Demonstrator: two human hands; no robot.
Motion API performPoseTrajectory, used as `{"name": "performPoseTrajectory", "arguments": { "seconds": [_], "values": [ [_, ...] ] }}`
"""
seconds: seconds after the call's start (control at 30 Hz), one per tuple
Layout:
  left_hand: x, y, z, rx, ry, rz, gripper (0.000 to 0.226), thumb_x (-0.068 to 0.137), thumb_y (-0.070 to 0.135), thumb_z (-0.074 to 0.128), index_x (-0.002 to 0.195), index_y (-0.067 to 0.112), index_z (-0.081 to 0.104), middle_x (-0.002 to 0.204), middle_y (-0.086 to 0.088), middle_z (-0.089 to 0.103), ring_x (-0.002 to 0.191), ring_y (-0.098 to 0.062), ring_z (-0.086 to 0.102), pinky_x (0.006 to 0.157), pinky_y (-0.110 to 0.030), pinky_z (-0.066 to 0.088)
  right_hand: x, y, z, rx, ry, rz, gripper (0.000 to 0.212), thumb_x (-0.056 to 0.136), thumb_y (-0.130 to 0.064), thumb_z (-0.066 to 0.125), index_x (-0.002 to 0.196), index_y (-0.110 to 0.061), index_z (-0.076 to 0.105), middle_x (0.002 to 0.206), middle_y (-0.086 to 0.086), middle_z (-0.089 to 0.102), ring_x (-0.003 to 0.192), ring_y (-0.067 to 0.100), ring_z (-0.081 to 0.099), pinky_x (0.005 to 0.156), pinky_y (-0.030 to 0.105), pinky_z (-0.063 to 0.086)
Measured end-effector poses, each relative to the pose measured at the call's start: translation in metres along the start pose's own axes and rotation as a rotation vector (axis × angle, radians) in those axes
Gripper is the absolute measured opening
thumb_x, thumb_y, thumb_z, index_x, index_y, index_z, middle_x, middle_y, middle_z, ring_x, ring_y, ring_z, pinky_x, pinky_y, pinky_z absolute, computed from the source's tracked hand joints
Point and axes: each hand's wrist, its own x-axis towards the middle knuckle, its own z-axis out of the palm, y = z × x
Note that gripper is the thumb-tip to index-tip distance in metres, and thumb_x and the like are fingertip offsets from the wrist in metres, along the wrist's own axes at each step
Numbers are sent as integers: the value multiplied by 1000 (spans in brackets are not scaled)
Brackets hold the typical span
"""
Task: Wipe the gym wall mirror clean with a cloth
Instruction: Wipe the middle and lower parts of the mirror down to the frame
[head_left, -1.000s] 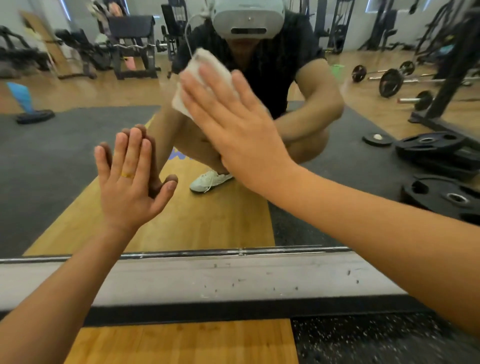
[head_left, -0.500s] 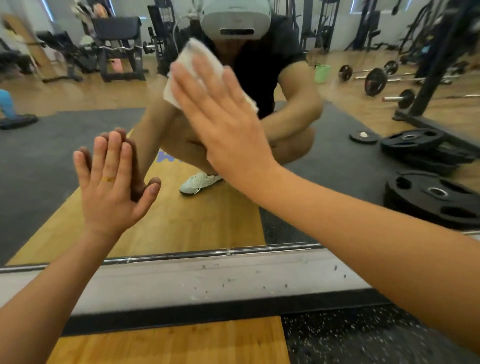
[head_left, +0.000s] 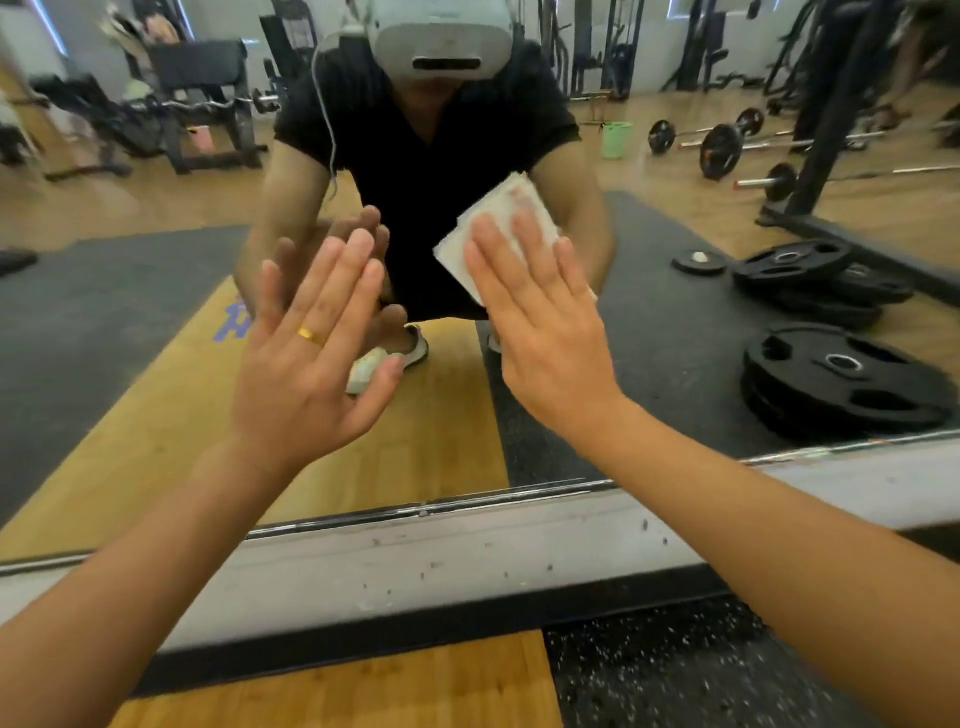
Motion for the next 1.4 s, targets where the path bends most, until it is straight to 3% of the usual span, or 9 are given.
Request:
{"name": "performPoseTrajectory", "arguments": {
  "seconds": [0.1,0.23,0.33,0.53,0.73,0.9,1.07,1.27,1.4],
  "values": [
    [10,18,20,87,-42,-31,76,102,39,58,161,1,27,168,-15,22,159,-26,14,126,-53,2,-30,65,-21,-91,-47,-103,68,95,12,52,158,-5,32,163,11,33,155,25,23,128,44,16],
    [5,17,33,196,5,-30,77,100,40,59,160,1,30,170,-12,17,160,-25,11,128,-49,-1,-52,124,-54,-24,84,427,49,110,-7,35,158,2,26,165,25,26,157,34,13,129,39,4],
    [3,18,36,184,14,-40,79,98,39,61,160,1,29,172,-11,15,159,-27,12,127,-50,1,-29,89,-34,49,212,634,52,103,3,43,153,11,32,160,33,30,150,49,21,128,52,10],
    [2,27,39,149,-7,-62,79,100,39,58,161,1,27,173,-8,11,159,-28,12,127,-53,1,-47,86,-27,-69,-12,27,68,94,13,51,157,-6,29,161,12,38,150,34,34,128,45,14],
    [7,37,47,153,3,-113,77,102,38,47,163,2,16,173,-9,2,160,-27,3,126,-53,-6,-16,72,-30,57,91,305,60,96,14,47,154,0,37,160,20,39,151,43,28,128,48,11],
    [7,34,49,165,16,-106,77,101,37,45,163,1,16,173,-10,2,160,-28,2,126,-52,-7,20,50,-32,54,23,26,56,106,0,11,154,-2,41,160,14,42,150,35,36,124,51,28],
    [3,37,52,200,48,-90,74,100,36,43,160,-3,24,172,-11,7,160,-29,5,127,-53,-5,-27,99,-39,-64,14,98,58,103,0,54,157,-4,35,162,13,37,152,32,33,126,47,20],
    [6,37,53,115,94,-92,69,98,28,51,158,-2,32,172,-11,14,159,-31,12,126,-56,-1,-6,107,-36,-28,89,153,48,109,-18,49,150,5,43,154,25,46,145,43,38,124,51,20],
    [3,43,45,-66,86,67,69,95,13,54,158,0,32,169,-15,24,155,-35,27,122,-62,15,10,100,-29,-30,187,154,45,110,-19,40,145,8,49,149,27,50,141,46,43,123,52,24]
  ]
}}
